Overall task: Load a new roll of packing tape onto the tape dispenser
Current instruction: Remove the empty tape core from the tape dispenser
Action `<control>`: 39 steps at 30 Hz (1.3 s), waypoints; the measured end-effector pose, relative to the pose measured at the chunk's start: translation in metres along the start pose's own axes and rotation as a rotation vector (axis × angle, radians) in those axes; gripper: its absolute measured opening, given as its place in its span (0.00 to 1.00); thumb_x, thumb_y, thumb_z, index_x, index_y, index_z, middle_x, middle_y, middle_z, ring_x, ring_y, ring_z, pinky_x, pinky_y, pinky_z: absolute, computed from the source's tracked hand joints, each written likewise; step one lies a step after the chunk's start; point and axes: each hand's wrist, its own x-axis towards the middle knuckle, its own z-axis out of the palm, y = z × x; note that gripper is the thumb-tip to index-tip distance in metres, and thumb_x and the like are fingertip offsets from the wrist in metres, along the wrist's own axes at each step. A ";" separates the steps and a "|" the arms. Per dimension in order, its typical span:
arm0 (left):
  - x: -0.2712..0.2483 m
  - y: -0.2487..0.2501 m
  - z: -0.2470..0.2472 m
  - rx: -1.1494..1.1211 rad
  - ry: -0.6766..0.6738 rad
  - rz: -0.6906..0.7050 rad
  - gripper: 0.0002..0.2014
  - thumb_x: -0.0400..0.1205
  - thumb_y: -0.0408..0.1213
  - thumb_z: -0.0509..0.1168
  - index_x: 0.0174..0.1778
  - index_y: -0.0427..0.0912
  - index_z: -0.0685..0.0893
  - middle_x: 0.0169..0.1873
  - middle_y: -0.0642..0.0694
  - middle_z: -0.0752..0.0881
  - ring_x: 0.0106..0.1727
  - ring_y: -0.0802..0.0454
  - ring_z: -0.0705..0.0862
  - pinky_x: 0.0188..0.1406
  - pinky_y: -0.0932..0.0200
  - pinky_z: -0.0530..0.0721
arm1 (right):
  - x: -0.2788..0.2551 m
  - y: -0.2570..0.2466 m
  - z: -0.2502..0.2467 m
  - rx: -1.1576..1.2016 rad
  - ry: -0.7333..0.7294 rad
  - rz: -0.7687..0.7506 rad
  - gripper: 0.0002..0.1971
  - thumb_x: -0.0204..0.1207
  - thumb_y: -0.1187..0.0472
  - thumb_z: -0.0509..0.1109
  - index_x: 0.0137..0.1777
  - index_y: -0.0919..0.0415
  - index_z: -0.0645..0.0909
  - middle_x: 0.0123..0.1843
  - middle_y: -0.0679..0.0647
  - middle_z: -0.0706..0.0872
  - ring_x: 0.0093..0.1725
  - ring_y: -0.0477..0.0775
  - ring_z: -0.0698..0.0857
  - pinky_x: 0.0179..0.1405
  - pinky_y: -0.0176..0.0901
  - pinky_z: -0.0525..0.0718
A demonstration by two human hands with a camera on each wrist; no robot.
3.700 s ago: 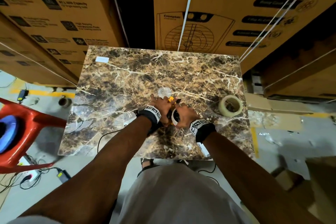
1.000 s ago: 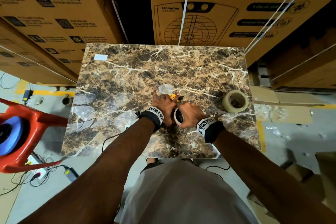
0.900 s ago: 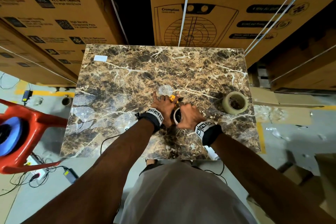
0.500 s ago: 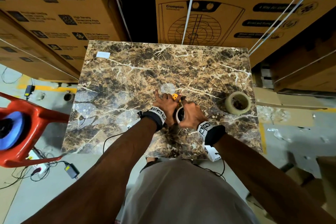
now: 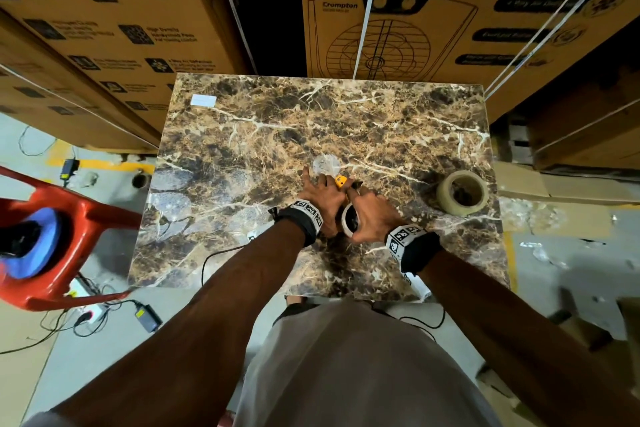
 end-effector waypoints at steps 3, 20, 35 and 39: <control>-0.003 -0.001 -0.002 -0.019 0.015 0.024 0.69 0.65 0.64 0.78 0.87 0.52 0.33 0.85 0.27 0.54 0.87 0.27 0.52 0.75 0.12 0.41 | 0.000 -0.001 0.004 0.014 0.024 0.072 0.56 0.53 0.45 0.87 0.80 0.62 0.64 0.63 0.64 0.81 0.60 0.71 0.86 0.55 0.59 0.92; -0.003 -0.022 0.011 -0.201 0.150 -0.003 0.72 0.60 0.66 0.79 0.85 0.58 0.30 0.86 0.32 0.54 0.86 0.26 0.51 0.82 0.22 0.49 | 0.013 0.001 -0.016 0.039 0.066 0.051 0.56 0.58 0.40 0.86 0.83 0.59 0.62 0.62 0.64 0.82 0.61 0.71 0.86 0.54 0.58 0.90; 0.025 -0.017 -0.008 -0.348 0.009 -0.043 0.73 0.65 0.58 0.82 0.87 0.42 0.30 0.84 0.22 0.35 0.85 0.19 0.45 0.81 0.23 0.57 | 0.047 0.011 -0.044 0.083 0.032 0.026 0.53 0.59 0.49 0.85 0.83 0.56 0.63 0.57 0.61 0.85 0.55 0.66 0.89 0.51 0.56 0.91; 0.026 -0.017 -0.007 -0.365 0.000 -0.032 0.73 0.65 0.56 0.83 0.87 0.39 0.31 0.82 0.19 0.35 0.84 0.17 0.44 0.81 0.24 0.59 | 0.052 0.016 -0.053 0.171 -0.017 -0.014 0.45 0.54 0.48 0.85 0.73 0.60 0.75 0.53 0.58 0.90 0.48 0.57 0.90 0.49 0.47 0.91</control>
